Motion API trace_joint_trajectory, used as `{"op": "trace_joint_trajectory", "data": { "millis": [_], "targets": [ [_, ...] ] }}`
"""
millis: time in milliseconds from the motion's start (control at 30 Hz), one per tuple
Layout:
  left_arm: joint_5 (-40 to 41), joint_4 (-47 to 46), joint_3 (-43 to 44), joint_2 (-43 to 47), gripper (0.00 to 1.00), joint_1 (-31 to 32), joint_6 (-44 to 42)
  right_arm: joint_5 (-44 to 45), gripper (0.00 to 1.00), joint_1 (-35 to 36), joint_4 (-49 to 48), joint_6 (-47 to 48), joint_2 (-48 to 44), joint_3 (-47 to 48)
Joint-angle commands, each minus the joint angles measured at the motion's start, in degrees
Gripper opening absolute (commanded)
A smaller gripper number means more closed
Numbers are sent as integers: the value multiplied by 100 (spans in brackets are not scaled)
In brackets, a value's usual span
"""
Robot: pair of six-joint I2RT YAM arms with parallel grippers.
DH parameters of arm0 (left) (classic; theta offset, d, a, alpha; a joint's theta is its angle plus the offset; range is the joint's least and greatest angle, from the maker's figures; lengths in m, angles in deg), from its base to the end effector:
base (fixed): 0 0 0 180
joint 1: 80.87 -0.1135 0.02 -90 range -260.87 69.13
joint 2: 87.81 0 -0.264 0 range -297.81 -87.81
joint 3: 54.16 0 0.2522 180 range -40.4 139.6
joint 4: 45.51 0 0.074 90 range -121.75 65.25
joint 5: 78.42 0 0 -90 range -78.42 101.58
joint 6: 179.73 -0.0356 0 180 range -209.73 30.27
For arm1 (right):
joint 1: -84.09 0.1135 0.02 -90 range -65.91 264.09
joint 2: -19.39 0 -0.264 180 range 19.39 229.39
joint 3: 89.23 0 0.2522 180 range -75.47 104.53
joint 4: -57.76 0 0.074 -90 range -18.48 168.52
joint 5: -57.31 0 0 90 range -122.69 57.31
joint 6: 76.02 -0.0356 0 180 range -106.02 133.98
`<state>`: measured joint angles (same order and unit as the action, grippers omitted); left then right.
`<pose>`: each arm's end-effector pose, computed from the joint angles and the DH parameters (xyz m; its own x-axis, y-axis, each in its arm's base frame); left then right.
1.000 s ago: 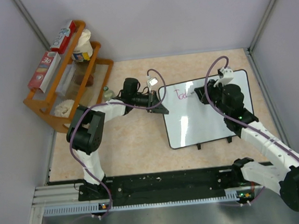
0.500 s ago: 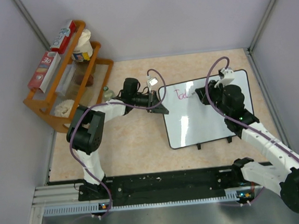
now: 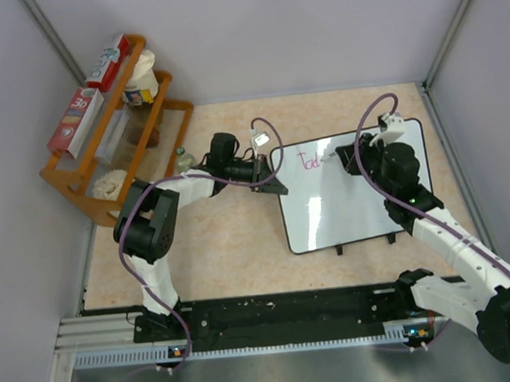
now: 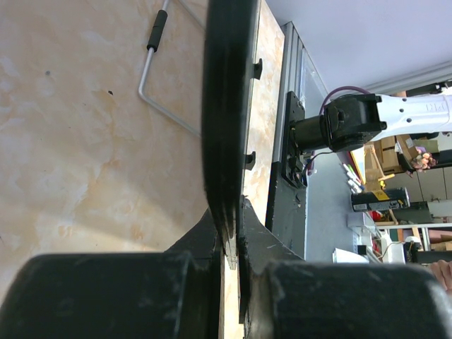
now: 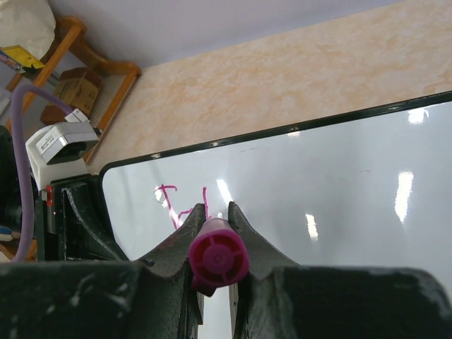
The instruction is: Write a sentence on the whiteboard
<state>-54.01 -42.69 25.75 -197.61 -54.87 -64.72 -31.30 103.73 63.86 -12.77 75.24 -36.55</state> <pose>0.3478 -0.2057 0.1883 -0.8079 0.1996 -0.5545 0.5829 0.1324 -0.8017 0.2186 0.0771 0.3004 -0.2766 0.3791 -0.8831 -0.2116 0.8723 0.4407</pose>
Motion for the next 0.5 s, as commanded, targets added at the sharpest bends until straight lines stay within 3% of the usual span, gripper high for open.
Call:
{"op": "trace_joint_trajectory", "data": {
  "millis": [0,467],
  "targets": [
    [-25,101,-111,-94,0,151,-313,204,0,-127,-262,-15,-180,354],
    [-25,83,-111,-103,0,151,-304,169,0,-153,-306,-15,74,345]
  ]
}}
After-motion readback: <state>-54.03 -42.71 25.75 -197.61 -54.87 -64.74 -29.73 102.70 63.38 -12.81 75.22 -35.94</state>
